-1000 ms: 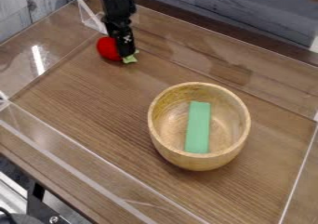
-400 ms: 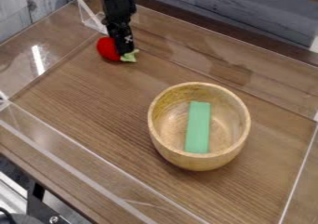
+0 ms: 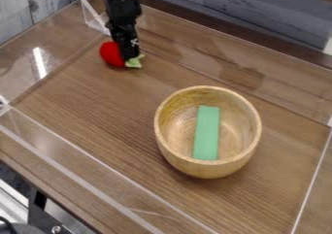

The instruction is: Move the red object to the right side of the table

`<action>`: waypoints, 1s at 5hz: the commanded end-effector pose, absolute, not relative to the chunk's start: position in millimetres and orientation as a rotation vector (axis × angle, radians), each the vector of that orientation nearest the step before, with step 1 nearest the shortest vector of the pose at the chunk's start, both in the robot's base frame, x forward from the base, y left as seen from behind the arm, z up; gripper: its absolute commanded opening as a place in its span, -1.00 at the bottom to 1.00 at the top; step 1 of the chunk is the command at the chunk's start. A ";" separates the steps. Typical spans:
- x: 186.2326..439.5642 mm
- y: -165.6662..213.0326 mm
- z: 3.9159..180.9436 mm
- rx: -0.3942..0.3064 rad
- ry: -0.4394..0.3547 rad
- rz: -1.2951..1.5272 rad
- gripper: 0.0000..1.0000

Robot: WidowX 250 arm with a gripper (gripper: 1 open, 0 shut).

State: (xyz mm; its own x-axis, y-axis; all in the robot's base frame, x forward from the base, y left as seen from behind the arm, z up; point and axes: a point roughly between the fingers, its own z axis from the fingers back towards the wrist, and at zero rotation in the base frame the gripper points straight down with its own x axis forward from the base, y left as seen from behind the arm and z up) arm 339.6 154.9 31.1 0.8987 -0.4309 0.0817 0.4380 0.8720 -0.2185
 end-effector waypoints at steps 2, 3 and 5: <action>348.1 147.4 81.5 -0.168 -0.077 -0.451 -1.00; 354.5 137.0 103.4 -0.143 -0.093 -0.459 -1.00; 373.6 82.4 118.3 -0.127 -0.108 -0.591 -1.00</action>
State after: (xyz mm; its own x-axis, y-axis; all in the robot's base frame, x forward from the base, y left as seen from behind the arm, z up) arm 369.7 83.2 78.7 0.8394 -0.5392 0.0680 0.5422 0.8223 -0.1726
